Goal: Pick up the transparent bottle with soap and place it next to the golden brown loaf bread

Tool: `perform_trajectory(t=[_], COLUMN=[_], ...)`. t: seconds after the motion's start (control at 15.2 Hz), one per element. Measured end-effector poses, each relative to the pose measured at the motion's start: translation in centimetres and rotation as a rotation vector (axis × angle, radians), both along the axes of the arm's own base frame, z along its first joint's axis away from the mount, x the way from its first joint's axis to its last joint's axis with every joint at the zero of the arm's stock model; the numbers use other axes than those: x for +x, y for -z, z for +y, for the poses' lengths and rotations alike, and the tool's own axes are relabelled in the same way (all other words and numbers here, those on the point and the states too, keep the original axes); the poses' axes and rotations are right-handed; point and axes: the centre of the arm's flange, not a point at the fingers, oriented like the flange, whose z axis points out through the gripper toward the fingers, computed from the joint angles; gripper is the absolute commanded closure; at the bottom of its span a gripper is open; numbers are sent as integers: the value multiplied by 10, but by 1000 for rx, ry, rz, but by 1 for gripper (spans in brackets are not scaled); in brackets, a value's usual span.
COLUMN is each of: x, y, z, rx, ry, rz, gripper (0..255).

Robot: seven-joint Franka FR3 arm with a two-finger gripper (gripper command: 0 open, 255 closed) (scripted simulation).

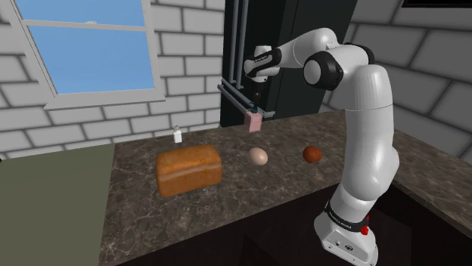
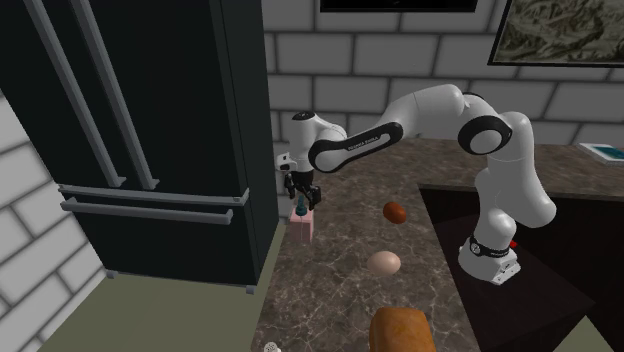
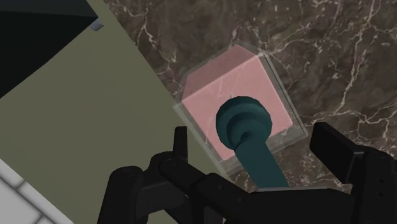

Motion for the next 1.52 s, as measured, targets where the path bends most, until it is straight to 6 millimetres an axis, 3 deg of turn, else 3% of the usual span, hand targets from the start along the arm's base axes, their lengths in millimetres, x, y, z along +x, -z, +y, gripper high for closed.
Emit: perform_trajectory(t=[0.2,0.26,0.99,1.52], x=[0,0,0,1], y=[0,0,-2,-42], z=[0,0,0,-1], rx=[0,0,0,0], ry=[0,0,0,0], rz=[0,0,-1,0], gripper=[0,255,255,255])
